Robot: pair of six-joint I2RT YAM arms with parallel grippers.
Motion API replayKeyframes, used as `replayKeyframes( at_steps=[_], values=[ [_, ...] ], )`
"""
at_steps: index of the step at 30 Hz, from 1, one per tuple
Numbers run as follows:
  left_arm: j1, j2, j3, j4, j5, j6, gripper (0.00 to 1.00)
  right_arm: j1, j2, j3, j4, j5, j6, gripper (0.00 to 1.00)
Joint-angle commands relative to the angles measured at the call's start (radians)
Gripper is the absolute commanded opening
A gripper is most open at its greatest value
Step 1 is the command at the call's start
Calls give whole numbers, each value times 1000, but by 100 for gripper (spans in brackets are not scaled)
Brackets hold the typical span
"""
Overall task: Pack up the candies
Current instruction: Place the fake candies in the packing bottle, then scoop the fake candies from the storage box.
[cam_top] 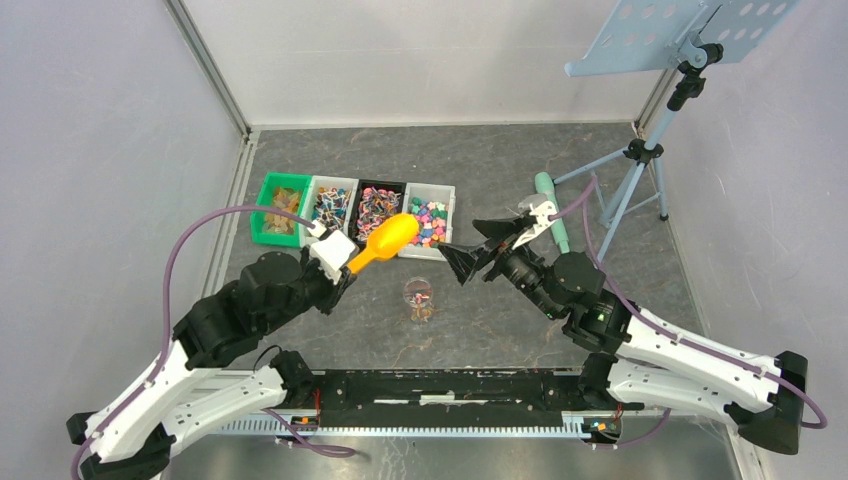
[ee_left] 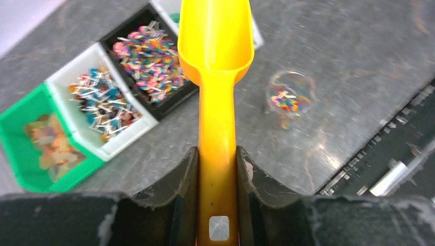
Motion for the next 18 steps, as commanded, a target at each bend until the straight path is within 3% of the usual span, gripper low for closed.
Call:
replayKeyframes(
  at_steps=[1, 4, 8, 14, 18],
  values=[
    [4, 56, 11, 139, -237, 51, 2, -2, -10, -32, -150, 67, -35, 98],
    [10, 136, 68, 61, -313, -7, 2, -2, -35, -77, -163, 79, -22, 98],
    [56, 236, 146, 4, -300, -70, 2, -2, -67, -119, -191, 102, -28, 98],
    [380, 387, 289, -90, 22, -161, 2, -2, -111, -167, -236, 129, -47, 98],
    [445, 490, 382, -166, 75, -166, 2, -2, -122, -169, -273, 134, -72, 98]
  ],
)
